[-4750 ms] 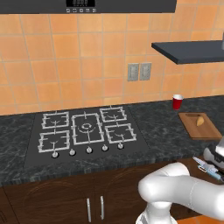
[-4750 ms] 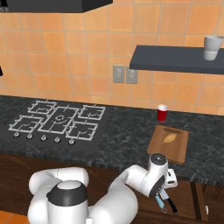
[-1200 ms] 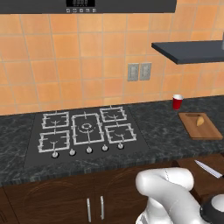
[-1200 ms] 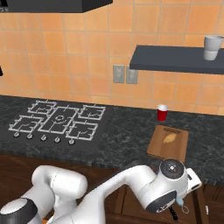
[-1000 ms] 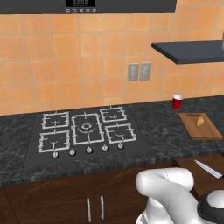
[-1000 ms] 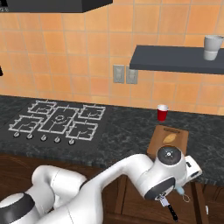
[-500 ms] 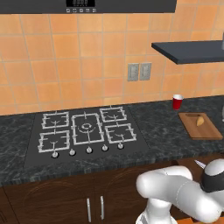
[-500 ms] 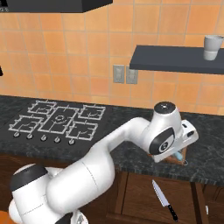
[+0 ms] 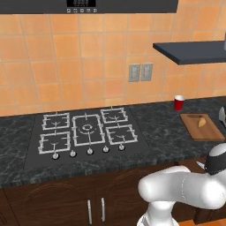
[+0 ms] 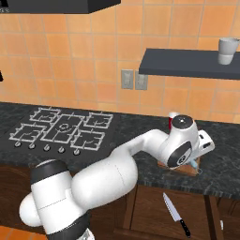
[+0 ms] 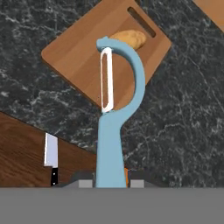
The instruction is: Place the appropriate cutting tool for cutting the potato skin on the cutting board.
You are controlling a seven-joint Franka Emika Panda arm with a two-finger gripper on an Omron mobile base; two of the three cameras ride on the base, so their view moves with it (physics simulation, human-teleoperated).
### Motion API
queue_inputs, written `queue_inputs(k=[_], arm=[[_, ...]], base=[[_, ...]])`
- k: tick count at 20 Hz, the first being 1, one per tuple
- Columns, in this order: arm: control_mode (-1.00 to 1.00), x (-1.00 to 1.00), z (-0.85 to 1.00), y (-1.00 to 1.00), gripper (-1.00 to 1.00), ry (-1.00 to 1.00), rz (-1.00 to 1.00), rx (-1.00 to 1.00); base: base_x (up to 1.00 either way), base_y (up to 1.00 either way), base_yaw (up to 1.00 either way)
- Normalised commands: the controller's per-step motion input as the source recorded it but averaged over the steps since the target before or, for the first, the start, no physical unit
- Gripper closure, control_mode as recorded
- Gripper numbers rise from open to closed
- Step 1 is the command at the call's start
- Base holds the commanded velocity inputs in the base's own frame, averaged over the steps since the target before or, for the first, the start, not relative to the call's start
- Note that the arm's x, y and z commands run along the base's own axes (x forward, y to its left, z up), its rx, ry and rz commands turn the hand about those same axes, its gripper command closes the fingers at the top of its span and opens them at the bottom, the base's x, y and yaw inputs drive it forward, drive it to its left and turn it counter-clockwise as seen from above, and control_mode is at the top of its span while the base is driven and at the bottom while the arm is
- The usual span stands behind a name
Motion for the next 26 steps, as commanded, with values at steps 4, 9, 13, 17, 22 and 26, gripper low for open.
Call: queue_inputs(k=[4,9,13,17,22,26], arm=[[-1.0,0.11,-0.02,0.0,1.0,-0.05,-0.02,0.0],[-1.0,0.71,-0.27,-0.05,1.0,0.04,0.0,0.05],[-1.0,1.0,-0.21,-0.01,1.0,0.11,0.0,0.01],[-1.0,0.19,-0.06,-0.05,1.0,0.03,0.0,0.02],[-1.0,0.86,-0.56,-0.35,1.0,0.13,0.05,0.11],[-1.0,0.28,-0.15,-0.07,1.0,0.06,0.04,0.04]], base=[[0.0,0.0,0.0],[0.0,0.0,0.0],[0.0,0.0,0.0],[0.0,0.0,0.0],[0.0,0.0,0.0],[0.0,0.0,0.0]])
